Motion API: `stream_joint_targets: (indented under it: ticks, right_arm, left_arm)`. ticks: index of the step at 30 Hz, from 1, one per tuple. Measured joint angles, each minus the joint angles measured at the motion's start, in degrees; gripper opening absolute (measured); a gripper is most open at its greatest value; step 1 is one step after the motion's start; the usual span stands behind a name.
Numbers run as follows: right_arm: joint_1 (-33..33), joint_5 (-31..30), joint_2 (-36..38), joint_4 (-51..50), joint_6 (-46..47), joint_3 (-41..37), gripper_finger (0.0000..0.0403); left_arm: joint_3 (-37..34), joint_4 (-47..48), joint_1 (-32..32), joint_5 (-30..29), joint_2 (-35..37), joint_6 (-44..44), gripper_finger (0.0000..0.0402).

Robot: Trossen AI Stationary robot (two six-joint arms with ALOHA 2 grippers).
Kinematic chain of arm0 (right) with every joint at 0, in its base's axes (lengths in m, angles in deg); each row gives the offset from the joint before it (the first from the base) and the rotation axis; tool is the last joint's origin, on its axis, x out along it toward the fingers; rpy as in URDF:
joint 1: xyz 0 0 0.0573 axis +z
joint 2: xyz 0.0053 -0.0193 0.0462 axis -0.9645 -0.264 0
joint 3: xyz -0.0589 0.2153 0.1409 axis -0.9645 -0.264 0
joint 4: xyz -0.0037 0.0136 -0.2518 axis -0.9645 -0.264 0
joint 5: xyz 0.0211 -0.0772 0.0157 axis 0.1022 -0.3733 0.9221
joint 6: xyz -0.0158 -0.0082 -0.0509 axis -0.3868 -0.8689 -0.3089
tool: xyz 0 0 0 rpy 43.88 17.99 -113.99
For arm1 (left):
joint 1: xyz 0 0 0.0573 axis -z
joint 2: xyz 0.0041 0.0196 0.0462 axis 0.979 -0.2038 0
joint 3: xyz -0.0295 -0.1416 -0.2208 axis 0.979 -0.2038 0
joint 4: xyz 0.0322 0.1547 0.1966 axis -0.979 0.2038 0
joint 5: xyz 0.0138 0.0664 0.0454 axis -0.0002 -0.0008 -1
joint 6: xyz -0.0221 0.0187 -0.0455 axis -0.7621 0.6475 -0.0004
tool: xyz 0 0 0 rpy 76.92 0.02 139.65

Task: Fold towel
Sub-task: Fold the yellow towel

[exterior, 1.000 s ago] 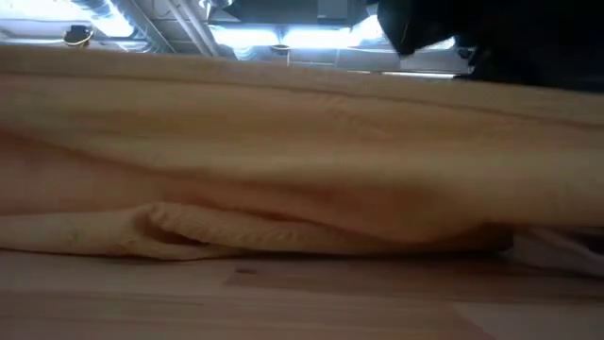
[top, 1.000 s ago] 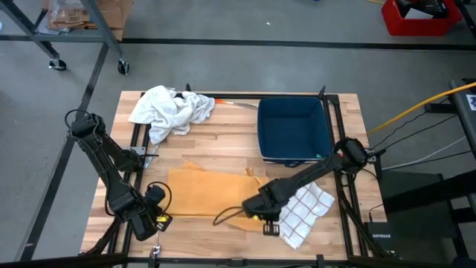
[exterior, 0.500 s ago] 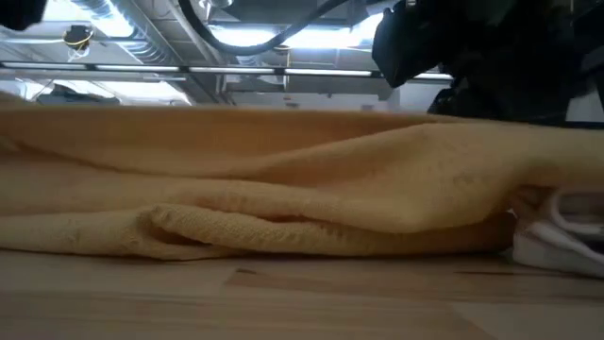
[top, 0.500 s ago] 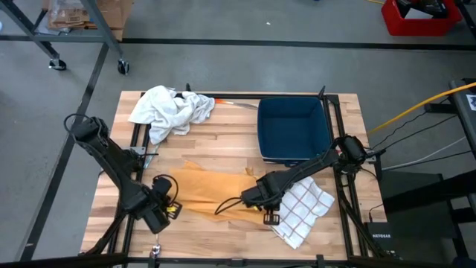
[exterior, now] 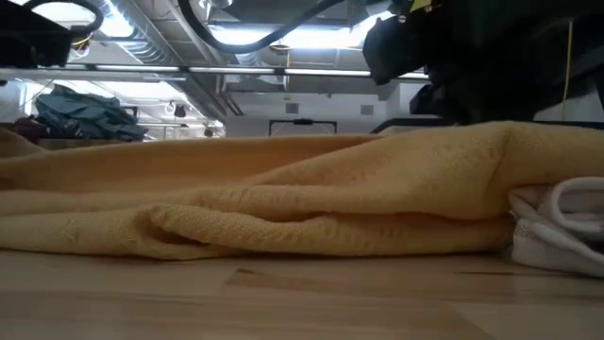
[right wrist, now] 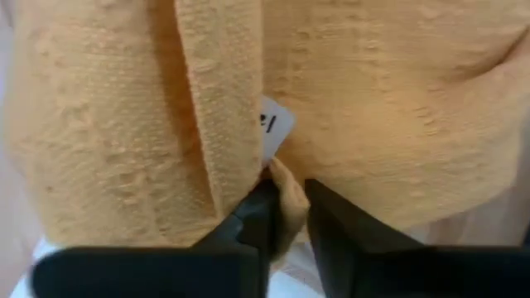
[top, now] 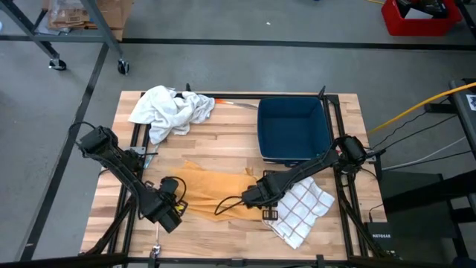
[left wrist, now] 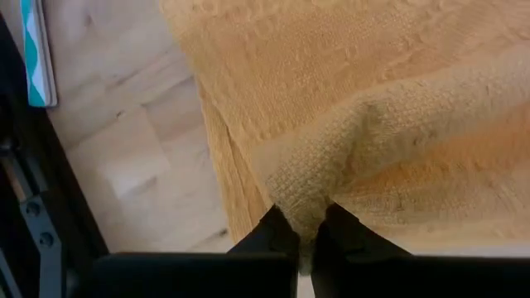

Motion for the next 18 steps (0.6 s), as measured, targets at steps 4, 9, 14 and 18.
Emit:
stream_joint_targets:
  ticks: [4,9,14,18]
  right_arm:
    - [0.0,-3.0,0.0,0.1,0.0,0.0,0.0130]
    - [0.0,-5.2,0.0,0.2,0.0,0.0,0.0168]
    - [0.0,-6.4,0.0,0.1,0.0,0.0,0.0176]
    - [0.0,-7.3,0.0,0.1,0.0,0.0,0.0177]
  left_arm:
    - [0.0,0.1,-0.3,-4.2,-2.1,-0.8,0.0034]
    - [0.0,0.1,-1.3,-10.6,-4.2,-5.0,0.0084]
    - [0.0,0.0,-2.5,-11.1,-4.4,-7.8,0.0116]
    - [0.0,1.3,-2.7,-11.3,-3.9,-9.9,0.0119]
